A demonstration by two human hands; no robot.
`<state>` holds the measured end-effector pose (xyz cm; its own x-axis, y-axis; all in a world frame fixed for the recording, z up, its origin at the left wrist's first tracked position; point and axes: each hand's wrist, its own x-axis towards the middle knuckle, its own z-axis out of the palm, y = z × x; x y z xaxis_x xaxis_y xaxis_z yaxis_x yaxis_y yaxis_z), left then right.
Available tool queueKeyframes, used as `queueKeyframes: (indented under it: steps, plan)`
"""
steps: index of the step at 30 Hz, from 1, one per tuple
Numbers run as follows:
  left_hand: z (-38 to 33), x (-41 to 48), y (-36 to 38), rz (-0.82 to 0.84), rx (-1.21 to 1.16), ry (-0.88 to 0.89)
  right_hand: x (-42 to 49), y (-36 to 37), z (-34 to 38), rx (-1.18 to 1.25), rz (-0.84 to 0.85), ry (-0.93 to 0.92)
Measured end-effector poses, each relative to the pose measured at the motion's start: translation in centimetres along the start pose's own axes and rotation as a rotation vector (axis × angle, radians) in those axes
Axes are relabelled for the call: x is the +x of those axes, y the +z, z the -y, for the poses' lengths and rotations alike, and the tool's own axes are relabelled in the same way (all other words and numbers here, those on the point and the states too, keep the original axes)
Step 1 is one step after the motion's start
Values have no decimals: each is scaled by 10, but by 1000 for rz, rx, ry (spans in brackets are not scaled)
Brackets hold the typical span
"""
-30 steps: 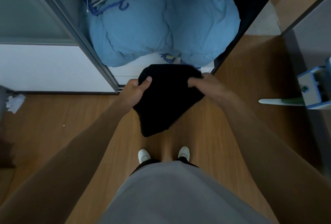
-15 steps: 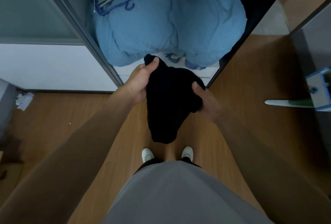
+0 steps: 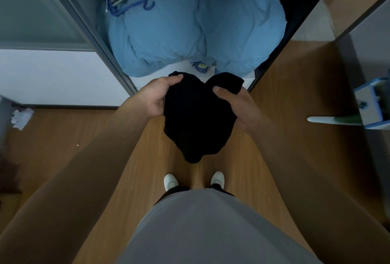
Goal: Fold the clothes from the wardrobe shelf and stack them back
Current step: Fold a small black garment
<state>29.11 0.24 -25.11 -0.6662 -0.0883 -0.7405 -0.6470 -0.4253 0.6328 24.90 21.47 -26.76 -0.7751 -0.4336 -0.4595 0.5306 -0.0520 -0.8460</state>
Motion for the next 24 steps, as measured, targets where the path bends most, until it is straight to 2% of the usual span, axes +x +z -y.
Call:
queueKeyframes:
  steps: [5,10,14,18,22,24]
  plan:
    - [-4,-4,6,-11,67,15,0,2,-5,-252,87,28]
    - [-5,-6,6,-4,-21,121,2,13,-14,-469,-26,-61]
    - [9,-4,-13,281,-88,207,-1,16,-8,-268,-86,-66]
    - [49,5,-33,488,1,138,-3,14,12,-120,-119,93]
    - [66,10,-23,479,189,175,-1,4,45,-23,-121,354]
    - [62,9,-11,408,212,240,2,-6,56,57,-128,342]
